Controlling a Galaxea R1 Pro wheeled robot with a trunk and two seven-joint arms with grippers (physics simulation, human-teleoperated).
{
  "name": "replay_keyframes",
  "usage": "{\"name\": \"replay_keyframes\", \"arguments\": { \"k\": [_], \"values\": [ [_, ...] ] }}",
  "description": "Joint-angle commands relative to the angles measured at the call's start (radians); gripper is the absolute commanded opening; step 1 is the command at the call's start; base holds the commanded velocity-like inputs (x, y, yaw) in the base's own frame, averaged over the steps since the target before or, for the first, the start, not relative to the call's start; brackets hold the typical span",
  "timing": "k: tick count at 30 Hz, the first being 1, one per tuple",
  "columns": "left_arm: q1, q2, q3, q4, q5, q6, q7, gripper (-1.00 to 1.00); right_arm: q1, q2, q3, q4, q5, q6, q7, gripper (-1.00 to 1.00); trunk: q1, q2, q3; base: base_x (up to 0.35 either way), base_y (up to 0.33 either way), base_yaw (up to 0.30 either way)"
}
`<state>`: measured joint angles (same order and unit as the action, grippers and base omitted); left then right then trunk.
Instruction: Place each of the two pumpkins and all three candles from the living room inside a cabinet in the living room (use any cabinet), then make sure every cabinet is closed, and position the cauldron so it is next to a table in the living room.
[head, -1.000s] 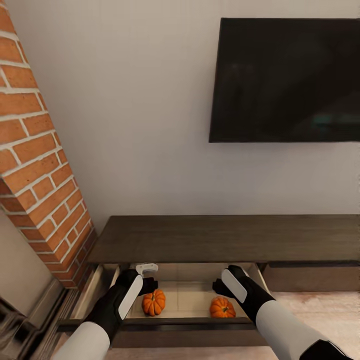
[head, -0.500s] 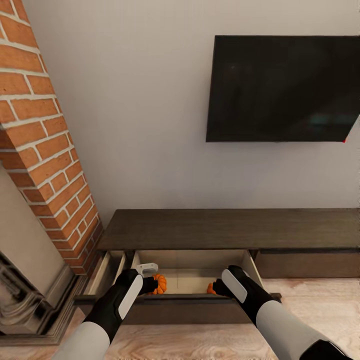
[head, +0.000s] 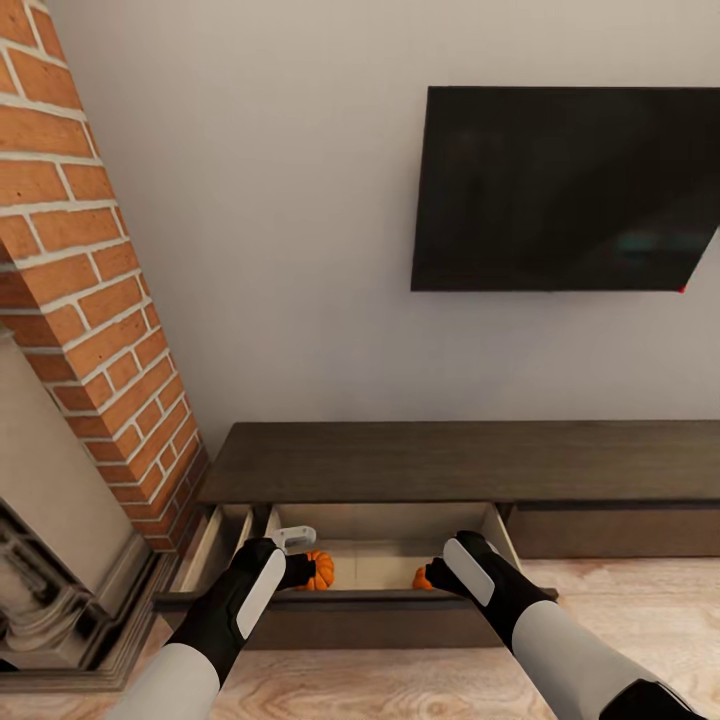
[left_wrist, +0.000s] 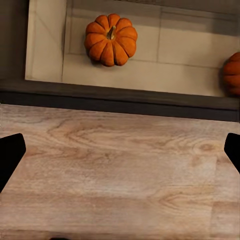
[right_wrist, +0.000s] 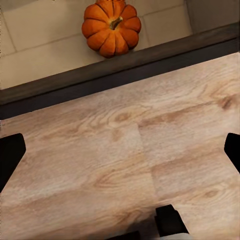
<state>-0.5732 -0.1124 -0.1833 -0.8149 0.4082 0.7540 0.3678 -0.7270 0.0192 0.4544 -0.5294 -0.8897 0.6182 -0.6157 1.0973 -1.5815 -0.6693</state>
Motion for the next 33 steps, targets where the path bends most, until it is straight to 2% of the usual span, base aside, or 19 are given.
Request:
{"name": "replay_keyframes", "arguments": {
  "k": [1,6,33],
  "values": [
    [-0.001,0.000,-0.002,-0.001,0.011,0.002,0.010,1.00,-0.001,-0.001,0.006,-0.001,-0.009,0.002,-0.009,1.00,-0.004,0.007,0.002,0.000,0.000,0.000],
    [-0.001,0.000,-0.003,-0.001,0.011,0.002,0.010,1.00,-0.001,-0.001,0.006,-0.001,-0.009,0.002,-0.009,1.00,-0.023,0.042,0.018,-0.178,0.000,0.000],
    [-0.001,0.000,-0.004,-0.004,0.011,0.002,0.010,1.00,-0.001,-0.001,0.006,-0.001,-0.009,0.002,-0.009,1.00,-0.023,0.042,0.018,-0.207,0.000,0.000]
  ]
}}
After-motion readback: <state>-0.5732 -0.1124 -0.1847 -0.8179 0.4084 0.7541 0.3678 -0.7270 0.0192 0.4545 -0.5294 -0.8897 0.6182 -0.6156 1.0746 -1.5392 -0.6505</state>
